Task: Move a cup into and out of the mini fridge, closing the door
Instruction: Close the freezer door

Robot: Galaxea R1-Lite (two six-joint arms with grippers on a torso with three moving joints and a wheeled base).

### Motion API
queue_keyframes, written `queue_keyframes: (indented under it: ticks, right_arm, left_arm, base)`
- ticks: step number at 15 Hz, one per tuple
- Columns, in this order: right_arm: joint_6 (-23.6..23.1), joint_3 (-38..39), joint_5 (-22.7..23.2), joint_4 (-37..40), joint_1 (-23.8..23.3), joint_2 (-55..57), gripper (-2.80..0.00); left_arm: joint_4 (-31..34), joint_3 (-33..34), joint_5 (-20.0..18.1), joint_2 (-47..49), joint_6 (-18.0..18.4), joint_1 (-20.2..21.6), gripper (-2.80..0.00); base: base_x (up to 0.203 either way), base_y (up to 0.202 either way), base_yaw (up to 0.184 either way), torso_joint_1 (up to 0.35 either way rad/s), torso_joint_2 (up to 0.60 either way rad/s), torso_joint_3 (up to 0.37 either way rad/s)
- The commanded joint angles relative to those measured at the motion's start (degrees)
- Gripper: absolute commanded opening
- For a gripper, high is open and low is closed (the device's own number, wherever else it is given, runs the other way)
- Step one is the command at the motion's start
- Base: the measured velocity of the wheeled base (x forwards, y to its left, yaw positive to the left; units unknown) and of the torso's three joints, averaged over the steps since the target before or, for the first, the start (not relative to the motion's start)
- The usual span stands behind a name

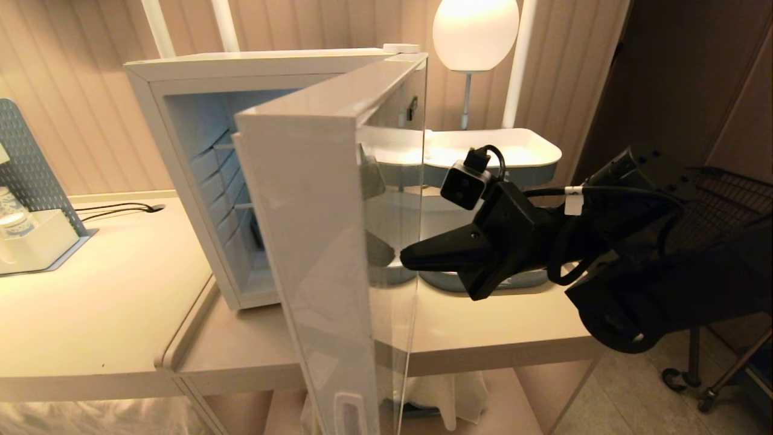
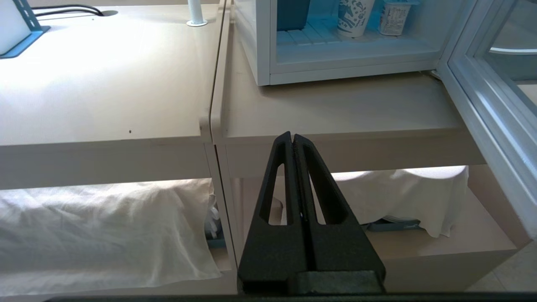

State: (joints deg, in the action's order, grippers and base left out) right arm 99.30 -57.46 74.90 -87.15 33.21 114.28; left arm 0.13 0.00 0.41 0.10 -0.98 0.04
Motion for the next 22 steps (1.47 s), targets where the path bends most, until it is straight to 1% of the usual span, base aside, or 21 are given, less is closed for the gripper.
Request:
queue_keyframes:
  ticks: [1,3,5,7,8,9,10,11,12,13,14,15,16,18,19,20,22]
  right_arm:
    - [0.47,-2.16,-0.31,-0.51,1.86,2.06,-2.8]
    - [0.22,-6.3,-0.88,2.26,2.89,3.49,-2.8]
    - [-1.31,-11.61,-1.03,7.61,3.63,5.01,-2.8]
    - [-4.8,-18.3,-1.4,17.18,4.49,6.47,-2.8]
    - [-8.31,-20.8,-2.8,23.54,5.15,7.04,-2.8]
    - [-12.84,-22.57,-4.99,30.32,5.92,7.29,-2.8]
    - [-18.69,-24.06,-7.91,38.56,6.88,7.39,-2.8]
    - [-25.53,-25.82,-11.04,47.98,7.84,7.45,-2.8]
    - [-33.58,-28.28,-15.47,59.41,9.08,7.62,-2.8]
    - [-42.12,-31.88,-21.25,70.61,10.64,8.14,-2.8]
    - [-49.16,-36.73,-26.78,79.19,12.3,9.1,-2.8]
    - [-53.87,-41.29,-31.08,84.96,13.96,10.51,-2.8]
    - [-56.22,-45.26,-33.63,87.9,15.28,12.35,-2.8]
    - [-57.89,-51.65,-38.34,90.76,16.44,16.4,-2.8]
    - [-58.36,-53.67,-42.88,91.09,16.74,18.51,-2.8]
    - [-58.86,-54.17,-46.96,90.01,17.06,19.87,-2.8]
    - [-59.24,-54.33,-53.47,86.29,17.4,21.63,-2.8]
  left_arm:
    - [-0.04,0.09,0.02,-0.01,-0.08,0.05,-2.8]
    - [-0.04,0.09,0.02,-0.01,-0.08,0.05,-2.8]
    - [-0.04,0.09,0.02,-0.01,-0.08,0.05,-2.8]
    - [-0.04,0.09,0.02,-0.01,-0.08,0.05,-2.8]
    - [-0.04,0.09,0.02,-0.01,-0.08,0.05,-2.8]
    - [-0.04,0.09,0.02,-0.01,-0.08,0.05,-2.8]
    - [-0.04,0.09,0.02,-0.01,-0.08,0.05,-2.8]
    - [-0.04,0.09,0.02,-0.01,-0.08,0.05,-2.8]
    - [-0.04,0.09,0.02,-0.01,-0.08,0.05,-2.8]
    - [-0.04,0.09,0.02,-0.01,-0.08,0.05,-2.8]
    - [-0.04,0.09,0.02,-0.01,-0.08,0.05,-2.8]
    - [-0.04,0.09,0.02,-0.01,-0.08,0.05,-2.8]
    - [-0.04,0.09,0.02,-0.01,-0.16,0.05,-2.8]
    - [-0.04,0.09,0.02,-0.01,-0.16,0.05,-2.8]
    - [-0.04,0.09,0.02,-0.01,-0.16,0.05,-2.8]
    - [-0.04,0.09,0.02,-0.01,-0.34,0.05,-2.8]
    - [-0.04,0.09,0.02,-0.01,-0.34,0.05,-2.8]
  base:
    - [0.0,0.0,0.0,0.0,0.0,0.0]
    - [0.0,0.0,0.0,0.0,0.0,0.0]
    - [0.0,0.0,0.0,0.0,0.0,0.0]
    - [0.0,0.0,0.0,0.0,0.0,0.0]
    - [0.0,0.0,0.0,0.0,0.0,0.0]
    - [0.0,0.0,0.0,0.0,0.0,0.0]
    - [0.0,0.0,0.0,0.0,0.0,0.0]
    - [0.0,0.0,0.0,0.0,0.0,0.0]
    - [0.0,0.0,0.0,0.0,0.0,0.0]
    - [0.0,0.0,0.0,0.0,0.0,0.0]
    - [0.0,0.0,0.0,0.0,0.0,0.0]
    - [0.0,0.0,0.0,0.0,0.0,0.0]
    - [0.0,0.0,0.0,0.0,0.0,0.0]
    - [0.0,0.0,0.0,0.0,0.0,0.0]
    - [0.0,0.0,0.0,0.0,0.0,0.0]
    - [0.0,0.0,0.0,0.0,0.0,0.0]
    - [0.0,0.0,0.0,0.0,0.0,0.0]
